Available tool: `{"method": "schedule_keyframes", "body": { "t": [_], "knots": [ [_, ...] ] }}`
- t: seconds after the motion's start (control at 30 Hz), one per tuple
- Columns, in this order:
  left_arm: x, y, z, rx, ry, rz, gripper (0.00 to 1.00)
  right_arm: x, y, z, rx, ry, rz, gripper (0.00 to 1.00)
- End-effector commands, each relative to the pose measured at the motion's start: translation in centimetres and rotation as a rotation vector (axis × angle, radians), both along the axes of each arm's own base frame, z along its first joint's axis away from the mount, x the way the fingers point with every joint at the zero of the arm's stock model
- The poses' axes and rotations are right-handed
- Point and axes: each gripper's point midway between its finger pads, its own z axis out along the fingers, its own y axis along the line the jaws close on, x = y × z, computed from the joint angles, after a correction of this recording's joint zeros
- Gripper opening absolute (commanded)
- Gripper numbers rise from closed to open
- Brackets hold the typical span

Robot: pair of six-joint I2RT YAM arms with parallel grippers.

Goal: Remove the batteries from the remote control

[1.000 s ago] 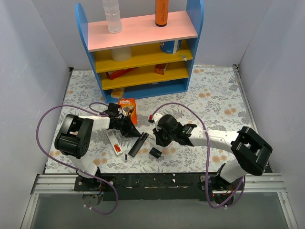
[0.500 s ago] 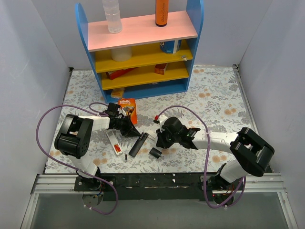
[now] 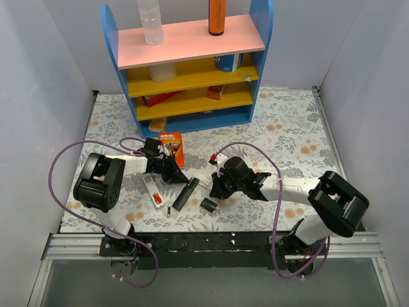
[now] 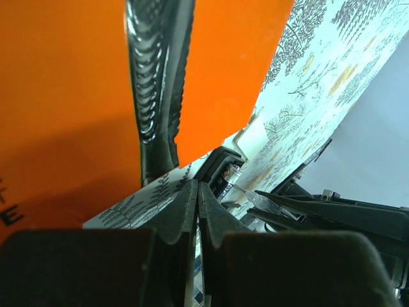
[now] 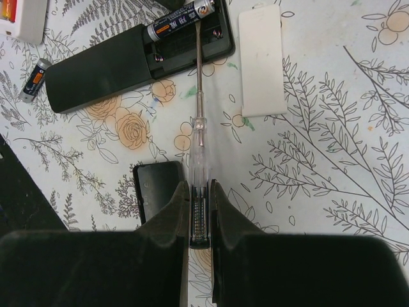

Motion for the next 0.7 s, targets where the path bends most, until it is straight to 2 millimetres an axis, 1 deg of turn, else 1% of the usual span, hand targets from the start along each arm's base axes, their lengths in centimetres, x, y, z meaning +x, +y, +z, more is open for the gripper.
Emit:
{"method": "schedule_keyframes", "body": {
  "t": [0.0,0.07,0.13,0.17,0.23,0.43,0.67],
  "knots": [
    [-2.6,1.9,-3.3,0.148,0.095,-0.001,0.01,-1.6,-0.6,-1.0,-0.025,0.062,0.043,0.01],
    [-2.5,1.9,-3.0,0.151,0.096,-0.003,0.07,-1.5,-0.3,-0.5,-0.013,0.057,0.051,0.01],
    [-1.7,1.8,-2.4,0.156,0.072,0.001,0.19,-1.4,-0.1,0.1,-0.005,0.051,0.054,0.01],
    [-1.8,1.9,-2.3,0.166,0.075,0.0,0.22,-1.3,0.0,0.3,-0.002,0.045,0.054,0.01],
    [-1.1,1.9,-1.8,0.175,0.059,0.0,0.24,-1.1,0.2,0.8,0.003,0.036,0.058,0.01],
    [-0.5,2.3,-1.6,0.214,0.052,0.0,0.32,-0.7,0.7,1.9,0.015,0.019,0.063,0.01],
    [0.0,2.3,-1.3,0.222,0.045,-0.003,0.35,-0.2,1.2,2.7,0.023,0.007,0.066,0.01]
  ]
}}
